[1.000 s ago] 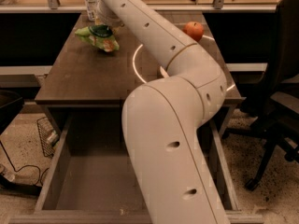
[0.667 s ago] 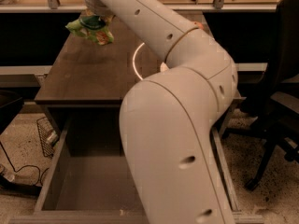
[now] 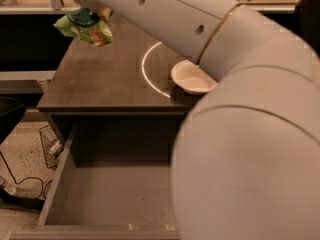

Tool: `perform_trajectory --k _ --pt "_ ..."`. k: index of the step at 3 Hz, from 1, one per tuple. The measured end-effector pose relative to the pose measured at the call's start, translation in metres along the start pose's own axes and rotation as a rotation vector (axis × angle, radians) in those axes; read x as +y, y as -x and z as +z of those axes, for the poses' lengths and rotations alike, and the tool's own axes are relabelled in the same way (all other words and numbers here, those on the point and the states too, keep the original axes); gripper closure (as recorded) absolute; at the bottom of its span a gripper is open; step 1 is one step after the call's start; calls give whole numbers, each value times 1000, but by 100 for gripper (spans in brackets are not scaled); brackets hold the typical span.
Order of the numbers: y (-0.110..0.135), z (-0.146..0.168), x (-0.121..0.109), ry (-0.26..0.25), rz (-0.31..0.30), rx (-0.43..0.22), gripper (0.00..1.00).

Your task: Place green rice chip bag into top drawer

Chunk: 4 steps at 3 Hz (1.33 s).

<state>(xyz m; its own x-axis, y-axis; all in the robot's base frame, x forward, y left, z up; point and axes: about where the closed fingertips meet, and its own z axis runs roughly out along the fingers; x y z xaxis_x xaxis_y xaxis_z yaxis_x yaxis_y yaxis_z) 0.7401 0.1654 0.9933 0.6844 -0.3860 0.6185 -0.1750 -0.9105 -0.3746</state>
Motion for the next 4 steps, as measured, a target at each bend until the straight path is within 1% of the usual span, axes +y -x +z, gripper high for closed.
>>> perform_trajectory --k 1,2,3,4 --pt "24 -88 -5 -36 45 88 100" --pt "56 -166 8 -76 101 168 100" --pt "75 -230 62 -77 226 256 100" --pt "75 -230 62 -77 226 256 100"
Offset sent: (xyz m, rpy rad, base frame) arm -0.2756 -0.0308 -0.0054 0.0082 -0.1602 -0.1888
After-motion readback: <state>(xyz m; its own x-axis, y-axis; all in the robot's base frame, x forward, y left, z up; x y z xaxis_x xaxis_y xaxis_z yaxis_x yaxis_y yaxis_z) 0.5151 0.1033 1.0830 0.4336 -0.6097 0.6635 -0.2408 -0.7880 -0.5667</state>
